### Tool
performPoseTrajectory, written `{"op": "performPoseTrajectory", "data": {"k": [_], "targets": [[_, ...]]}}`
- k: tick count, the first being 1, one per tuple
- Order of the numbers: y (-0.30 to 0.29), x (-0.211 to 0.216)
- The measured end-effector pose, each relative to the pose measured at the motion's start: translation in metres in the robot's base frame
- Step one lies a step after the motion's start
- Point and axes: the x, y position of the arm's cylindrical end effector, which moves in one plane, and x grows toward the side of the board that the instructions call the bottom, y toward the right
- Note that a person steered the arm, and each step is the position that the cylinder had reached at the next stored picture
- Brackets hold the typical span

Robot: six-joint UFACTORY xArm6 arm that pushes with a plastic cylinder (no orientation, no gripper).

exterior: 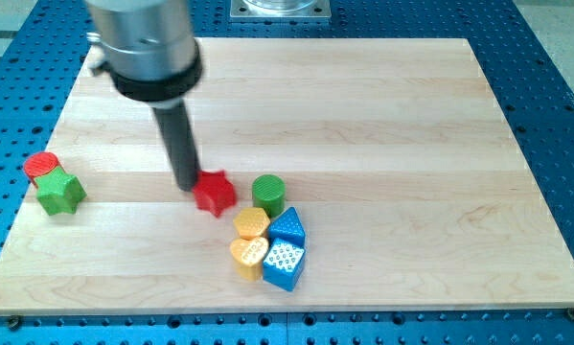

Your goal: Slightly push the green circle downwards

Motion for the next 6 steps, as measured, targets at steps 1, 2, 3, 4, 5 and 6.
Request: {"op": "performPoseTrajectory", "data": {"k": [1, 2, 3, 4, 5, 6], "targets": [[0.013, -0.006], [0.037, -0.019], [0.063, -0.022], [0.086, -0.020], [0.096, -0.009], [0.098, 0.000]]}}
